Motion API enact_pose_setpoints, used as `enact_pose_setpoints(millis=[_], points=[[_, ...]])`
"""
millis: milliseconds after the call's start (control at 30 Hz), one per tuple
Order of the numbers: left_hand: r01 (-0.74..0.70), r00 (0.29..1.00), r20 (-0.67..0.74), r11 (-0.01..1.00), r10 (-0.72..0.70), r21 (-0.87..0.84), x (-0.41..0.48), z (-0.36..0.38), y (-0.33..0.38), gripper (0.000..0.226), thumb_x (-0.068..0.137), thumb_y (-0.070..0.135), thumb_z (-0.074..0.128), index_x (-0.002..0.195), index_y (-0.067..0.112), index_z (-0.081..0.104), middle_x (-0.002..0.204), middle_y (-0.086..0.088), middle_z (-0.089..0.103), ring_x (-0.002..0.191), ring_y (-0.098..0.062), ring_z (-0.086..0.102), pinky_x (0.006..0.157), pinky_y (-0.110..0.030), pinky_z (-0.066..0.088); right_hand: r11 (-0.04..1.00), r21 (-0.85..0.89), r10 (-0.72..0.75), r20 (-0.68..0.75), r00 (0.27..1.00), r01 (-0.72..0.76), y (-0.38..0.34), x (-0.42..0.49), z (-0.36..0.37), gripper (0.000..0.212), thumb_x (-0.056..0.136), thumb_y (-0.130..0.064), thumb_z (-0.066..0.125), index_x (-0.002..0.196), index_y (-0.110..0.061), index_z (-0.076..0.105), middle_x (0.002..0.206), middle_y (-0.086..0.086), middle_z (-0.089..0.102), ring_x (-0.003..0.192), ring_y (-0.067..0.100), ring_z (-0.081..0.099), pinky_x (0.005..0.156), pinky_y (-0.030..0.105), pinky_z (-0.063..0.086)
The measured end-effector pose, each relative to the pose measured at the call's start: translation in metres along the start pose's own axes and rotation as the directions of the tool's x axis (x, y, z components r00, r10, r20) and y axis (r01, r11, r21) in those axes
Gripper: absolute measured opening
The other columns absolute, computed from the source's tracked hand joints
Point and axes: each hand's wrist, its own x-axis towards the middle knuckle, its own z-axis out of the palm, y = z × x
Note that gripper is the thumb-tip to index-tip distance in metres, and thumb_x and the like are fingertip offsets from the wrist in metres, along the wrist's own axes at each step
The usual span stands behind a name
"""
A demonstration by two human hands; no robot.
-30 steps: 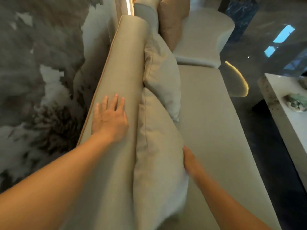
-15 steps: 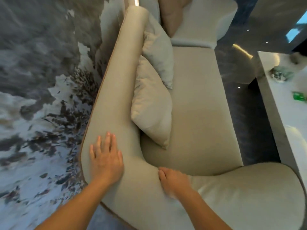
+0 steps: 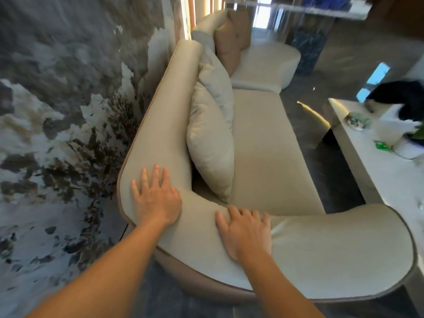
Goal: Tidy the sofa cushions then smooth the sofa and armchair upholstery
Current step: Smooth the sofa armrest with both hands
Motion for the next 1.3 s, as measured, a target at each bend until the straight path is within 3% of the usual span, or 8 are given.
enact_pose_setpoints(millis=[200, 367, 733, 1067, 1167, 1200, 1233, 1300], points=[[0.139, 0.988, 0.081, 0.984, -0.131, -0.112, -0.05, 0.007, 0.007, 0.063, 0.085, 0.068, 0.011, 0.146, 0.055, 0.013, 0.163, 0.014, -0.004, 0.144, -0.033, -0.018, 0.105, -0.073, -0.005, 0.997, 0.071, 0.006, 0.058, 0.998, -0.01, 0.004, -0.018, -0.001, 0.079, 0.084, -0.075, 0.009, 0.15, -0.037, 0.027, 0.152, 0.005, 0.04, 0.142, 0.033, 0.026, 0.116, 0.06, 0.001], [0.127, 0.991, -0.019, 0.982, -0.131, -0.136, -0.055, 0.012, 0.009, 0.065, 0.082, 0.068, 0.008, 0.145, 0.055, 0.017, 0.163, 0.014, 0.001, 0.144, -0.035, -0.014, 0.105, -0.072, -0.004, 0.997, 0.064, -0.028, -0.06, 0.998, 0.032, 0.008, -0.047, 0.017, 0.091, 0.072, -0.084, 0.006, 0.153, -0.044, 0.01, 0.165, 0.004, 0.015, 0.15, 0.032, 0.004, 0.114, 0.06, -0.009], [0.17, 0.984, -0.042, 0.981, -0.175, -0.098, -0.018, 0.012, 0.01, 0.068, 0.078, 0.066, 0.007, 0.143, 0.055, 0.024, 0.163, 0.012, 0.004, 0.142, -0.042, -0.009, 0.103, -0.073, -0.003, 1.0, 0.022, 0.019, -0.13, 0.991, -0.017, -0.014, -0.02, 0.016, 0.089, 0.065, -0.087, 0.006, 0.148, -0.056, 0.008, 0.164, -0.006, 0.016, 0.15, 0.022, 0.009, 0.113, 0.059, -0.003], [0.068, 0.991, -0.11, 0.993, -0.079, -0.099, 0.094, 0.008, -0.026, 0.06, 0.085, 0.065, 0.018, 0.143, 0.055, 0.026, 0.163, 0.012, 0.005, 0.144, -0.041, -0.007, 0.108, -0.071, 0.001, 0.998, 0.028, 0.056, -0.185, 0.981, -0.052, -0.089, 0.073, 0.02, 0.093, 0.061, -0.085, 0.004, 0.147, -0.053, 0.019, 0.16, -0.002, 0.029, 0.145, 0.03, 0.022, 0.109, 0.065, 0.002], [0.052, 0.993, -0.103, 0.994, -0.062, -0.096, 0.127, 0.008, -0.046, 0.062, 0.082, 0.068, 0.016, 0.142, 0.056, 0.024, 0.163, 0.015, 0.004, 0.145, -0.04, -0.007, 0.108, -0.07, 0.002, 0.99, 0.115, 0.103, -0.231, 0.968, -0.078, -0.123, 0.091, 0.014, 0.08, 0.062, -0.079, 0.03, 0.125, -0.045, 0.063, 0.132, 0.013, 0.064, 0.12, 0.045, 0.056, 0.1, 0.074, 0.028], [0.055, 0.993, -0.099, 0.994, -0.065, -0.098, 0.134, 0.008, -0.052, 0.063, 0.081, 0.069, 0.015, 0.142, 0.057, 0.024, 0.162, 0.016, 0.004, 0.145, -0.039, -0.006, 0.108, -0.07, 0.002, 0.986, 0.154, 0.097, -0.216, 0.972, -0.064, -0.133, 0.094, 0.011, 0.077, 0.059, -0.078, 0.035, 0.12, -0.043, 0.068, 0.125, 0.015, 0.068, 0.114, 0.047, 0.06, 0.099, 0.075, 0.03], [0.056, 0.993, -0.096, 0.993, -0.065, -0.1, 0.139, 0.008, -0.057, 0.065, 0.079, 0.07, 0.014, 0.142, 0.058, 0.023, 0.162, 0.016, 0.004, 0.145, -0.039, -0.006, 0.108, -0.07, 0.002, 0.984, 0.162, 0.107, -0.168, 0.98, -0.08, -0.14, 0.097, 0.01, 0.079, 0.06, -0.079, 0.034, 0.128, -0.048, 0.06, 0.136, 0.014, 0.061, 0.123, 0.046, 0.053, 0.103, 0.075, 0.021], [0.062, 0.994, -0.079, 0.993, -0.07, -0.101, 0.144, 0.008, -0.063, 0.067, 0.075, 0.072, 0.012, 0.14, 0.06, 0.023, 0.162, 0.018, 0.005, 0.144, -0.038, -0.005, 0.108, -0.069, 0.002, 0.98, 0.106, 0.175, -0.053, 0.983, -0.168, -0.149, 0.104, 0.011, 0.088, 0.064, -0.084, 0.02, 0.148, -0.057, 0.016, 0.163, 0.005, 0.023, 0.147, 0.038, 0.017, 0.104, 0.068, -0.016]])
